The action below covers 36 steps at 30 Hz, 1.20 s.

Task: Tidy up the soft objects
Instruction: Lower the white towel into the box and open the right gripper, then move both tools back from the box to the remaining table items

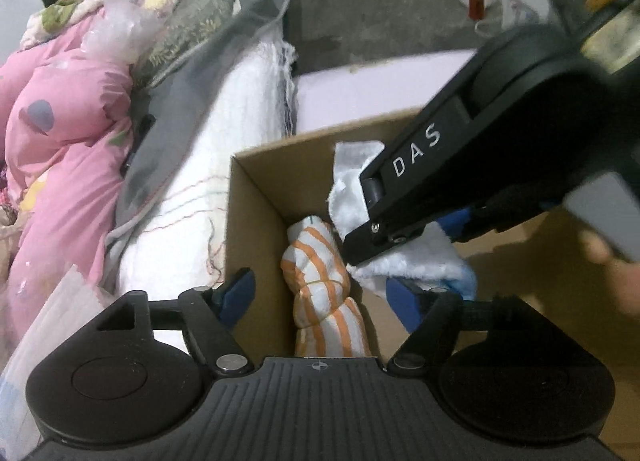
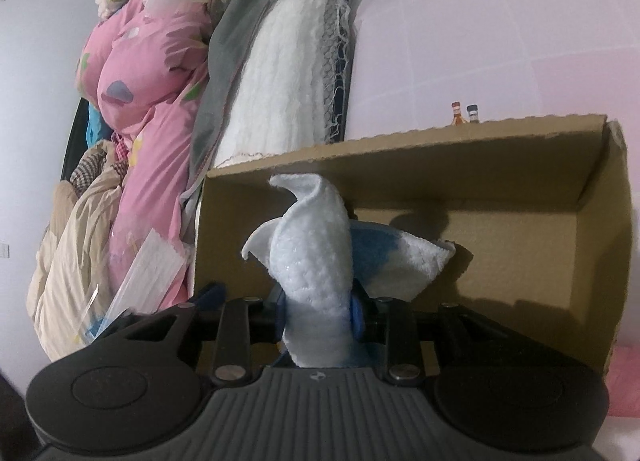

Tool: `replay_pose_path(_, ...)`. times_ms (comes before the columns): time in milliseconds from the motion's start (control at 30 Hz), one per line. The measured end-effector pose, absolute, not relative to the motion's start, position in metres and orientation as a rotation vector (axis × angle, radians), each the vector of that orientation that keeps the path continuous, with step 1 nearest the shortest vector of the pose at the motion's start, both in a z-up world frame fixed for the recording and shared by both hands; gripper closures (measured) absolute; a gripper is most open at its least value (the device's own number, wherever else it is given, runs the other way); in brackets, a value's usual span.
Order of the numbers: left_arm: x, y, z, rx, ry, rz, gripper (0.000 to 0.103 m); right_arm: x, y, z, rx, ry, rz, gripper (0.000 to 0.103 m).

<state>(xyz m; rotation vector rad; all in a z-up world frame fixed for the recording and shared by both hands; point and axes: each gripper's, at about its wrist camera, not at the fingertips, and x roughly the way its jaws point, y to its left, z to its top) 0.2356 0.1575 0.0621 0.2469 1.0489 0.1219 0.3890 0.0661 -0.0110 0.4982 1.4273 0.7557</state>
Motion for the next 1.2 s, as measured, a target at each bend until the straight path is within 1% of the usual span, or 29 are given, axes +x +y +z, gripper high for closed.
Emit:
replay_pose_path(133, 0.224, 0.160, 0.079, 0.213, 1.007, 0.107, 0.020, 0.391, 0.066, -0.015, 0.502, 1.435, 0.725, 0.079)
replay_pose_path(267, 0.217, 0.158, 0.085, 0.209, 0.990, 0.098, 0.019, 0.392, 0.076, -0.023, 0.495, 1.471, 0.711, 0.078)
replay_pose_path(367, 0.215, 0.158, 0.085, 0.202, 0.993, 0.093, 0.019, 0.388, 0.086, -0.030, 0.504, 1.512, 0.735, 0.073)
replay_pose_path(433, 0.215, 0.159, 0.084, 0.200, 0.995, 0.092, 0.018, 0.385, 0.093, -0.033, 0.501, 1.543, 0.760, 0.060)
replay_pose_path(467, 0.214, 0.159, 0.084, 0.202, 0.994, 0.097, 0.018, 0.384, 0.095, -0.034, 0.492, 1.555, 0.766, 0.057)
replay_pose_path(533, 0.214, 0.160, 0.083, 0.199, 0.995, 0.100, 0.018, 0.383, 0.098, -0.034, 0.473, 1.571, 0.766, 0.043)
replay_pose_path(633, 0.214, 0.162, 0.083, 0.189, 0.998, 0.101, 0.017, 0.386, 0.097, -0.028, 0.471, 1.565, 0.788, 0.028)
replay_pose_path(667, 0.214, 0.162, 0.083, 0.189, 0.996, 0.101, 0.017, 0.387, 0.095, -0.024, 0.468, 1.553, 0.792, 0.025)
replay_pose_path(700, 0.214, 0.161, 0.083, 0.190, 0.996, 0.102, 0.017, 0.388, 0.094, -0.020, 0.463, 1.542, 0.799, 0.019)
replay_pose_path(733, 0.214, 0.161, 0.083, 0.191, 0.995, 0.103, 0.017, 0.389, 0.092, -0.016, 0.463, 1.530, 0.805, 0.017)
replay_pose_path(1200, 0.211, 0.159, 0.086, 0.191, 0.985, 0.123, 0.015, 0.395, 0.064, 0.018, 0.506, 1.386, 0.820, 0.017)
